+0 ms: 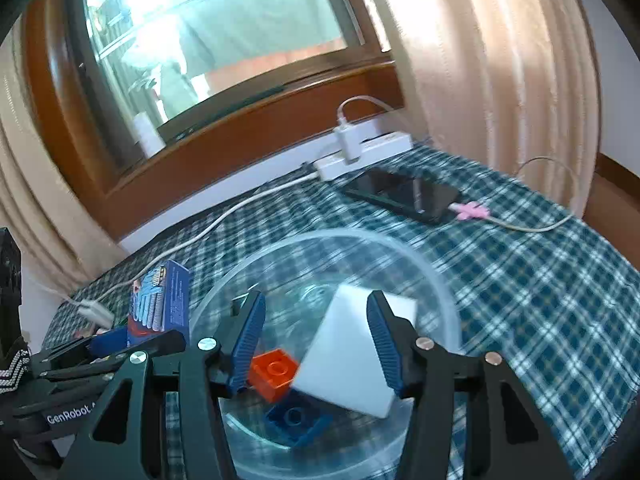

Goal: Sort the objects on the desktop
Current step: 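Lower the glove package into the bowl and open the left tool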

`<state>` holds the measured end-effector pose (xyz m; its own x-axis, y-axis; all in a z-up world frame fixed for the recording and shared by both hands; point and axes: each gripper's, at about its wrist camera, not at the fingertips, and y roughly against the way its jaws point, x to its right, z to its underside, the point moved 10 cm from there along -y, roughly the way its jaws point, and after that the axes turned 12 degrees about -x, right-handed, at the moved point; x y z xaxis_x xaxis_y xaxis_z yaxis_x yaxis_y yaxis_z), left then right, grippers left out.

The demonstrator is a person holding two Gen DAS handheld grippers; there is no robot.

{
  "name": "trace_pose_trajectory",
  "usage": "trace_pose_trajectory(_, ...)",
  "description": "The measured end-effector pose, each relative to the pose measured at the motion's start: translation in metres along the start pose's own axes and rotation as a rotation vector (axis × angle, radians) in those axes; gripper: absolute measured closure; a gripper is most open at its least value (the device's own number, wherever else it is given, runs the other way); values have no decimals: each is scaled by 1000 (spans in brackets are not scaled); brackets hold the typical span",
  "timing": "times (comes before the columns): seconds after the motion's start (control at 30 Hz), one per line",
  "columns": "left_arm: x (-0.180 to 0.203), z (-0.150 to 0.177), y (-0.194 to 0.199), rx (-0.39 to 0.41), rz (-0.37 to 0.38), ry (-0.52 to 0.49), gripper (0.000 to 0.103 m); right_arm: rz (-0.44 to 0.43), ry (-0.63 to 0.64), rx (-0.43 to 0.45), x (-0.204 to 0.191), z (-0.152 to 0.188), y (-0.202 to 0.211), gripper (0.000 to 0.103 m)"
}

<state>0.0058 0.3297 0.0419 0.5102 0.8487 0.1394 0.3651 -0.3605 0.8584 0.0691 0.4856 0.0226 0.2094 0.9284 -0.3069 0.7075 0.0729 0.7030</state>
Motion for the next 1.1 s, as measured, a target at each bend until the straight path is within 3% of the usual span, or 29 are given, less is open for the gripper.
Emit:
trace_pose_trajectory(0.13,5,-10,-8,2,0,-11,29,45,-26,37,13,-4,4,45)
trace_pose_trajectory(0.6,28,-42,-34,8,67,-33,29,69,-62,69,26,-8,7,45)
trace_pose_trajectory(0.8,41,-45,-41,-16,129,-34,28,74,-76,71,30,-8,8,42)
trace_pose_trajectory(1.1,32,-43,-33,-4,124,-4,28,79,-74,71,31,-8,7,41)
